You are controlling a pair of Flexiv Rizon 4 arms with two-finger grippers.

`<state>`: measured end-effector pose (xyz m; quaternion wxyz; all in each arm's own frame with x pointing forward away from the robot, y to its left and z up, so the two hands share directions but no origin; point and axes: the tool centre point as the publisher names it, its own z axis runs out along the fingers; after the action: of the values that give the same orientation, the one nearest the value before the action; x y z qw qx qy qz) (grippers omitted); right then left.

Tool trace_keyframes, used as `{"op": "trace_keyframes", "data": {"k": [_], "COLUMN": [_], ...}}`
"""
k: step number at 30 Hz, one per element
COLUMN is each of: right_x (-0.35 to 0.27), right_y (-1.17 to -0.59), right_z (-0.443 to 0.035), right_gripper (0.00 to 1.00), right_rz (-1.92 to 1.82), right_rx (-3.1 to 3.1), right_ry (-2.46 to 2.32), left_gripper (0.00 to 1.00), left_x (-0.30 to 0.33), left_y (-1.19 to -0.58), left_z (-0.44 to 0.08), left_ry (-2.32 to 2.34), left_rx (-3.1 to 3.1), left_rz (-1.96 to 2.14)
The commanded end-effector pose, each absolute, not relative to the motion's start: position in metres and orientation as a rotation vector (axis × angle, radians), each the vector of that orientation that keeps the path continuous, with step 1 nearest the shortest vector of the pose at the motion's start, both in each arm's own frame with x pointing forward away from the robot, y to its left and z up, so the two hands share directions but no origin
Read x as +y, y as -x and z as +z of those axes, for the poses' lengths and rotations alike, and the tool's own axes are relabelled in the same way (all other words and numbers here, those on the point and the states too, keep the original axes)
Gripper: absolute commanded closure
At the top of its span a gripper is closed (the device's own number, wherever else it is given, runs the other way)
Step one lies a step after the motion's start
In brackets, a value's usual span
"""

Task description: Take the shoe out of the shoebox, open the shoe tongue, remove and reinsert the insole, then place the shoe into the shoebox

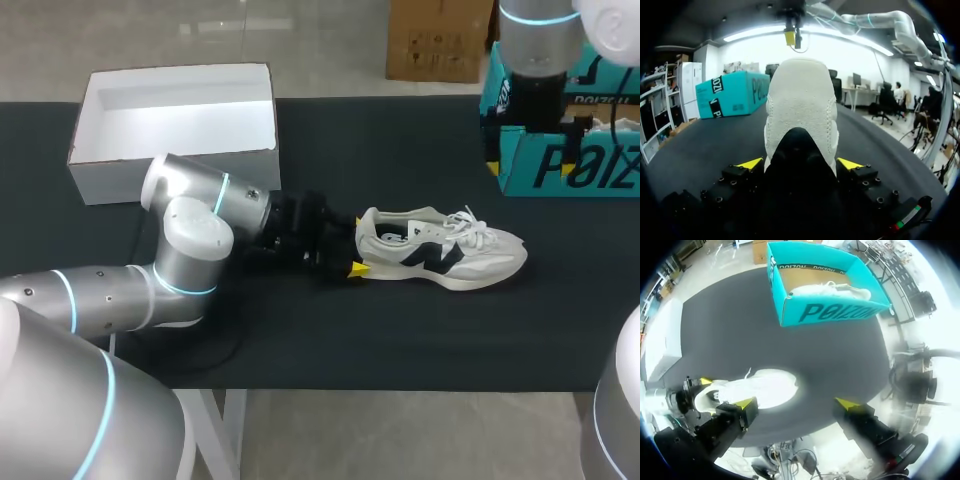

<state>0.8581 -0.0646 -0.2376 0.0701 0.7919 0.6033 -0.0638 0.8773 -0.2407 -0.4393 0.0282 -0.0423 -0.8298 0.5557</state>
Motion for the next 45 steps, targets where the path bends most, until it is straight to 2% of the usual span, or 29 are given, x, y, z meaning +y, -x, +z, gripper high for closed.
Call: {"op": "trace_keyframes", "data": {"k": [1,18,45], "right_x": [-0.037,0.029,0.076], "right_y": [-0.848,-0.815,-0.846], "right_z": [-0.247,-0.274,-0.331], "right_gripper": [0.0,0.0,0.0], "right_rz": [-0.227,-0.337,-0.222], "right_rx": [1.804,1.849,1.82], "right_ry": [-2.355,-2.276,-2.19], "left_gripper": [1.0,1.0,1.0], "left_x": [-0.242,-0.242,-0.242], "left_y": [-0.878,-0.878,-0.878], "left_z": [-0.441,-0.441,-0.441], "left_ry": [0.132,0.132,0.132], "left_rx": [-2.563,-2.563,-2.563], "left_rz": [1.708,1.708,1.708]}}
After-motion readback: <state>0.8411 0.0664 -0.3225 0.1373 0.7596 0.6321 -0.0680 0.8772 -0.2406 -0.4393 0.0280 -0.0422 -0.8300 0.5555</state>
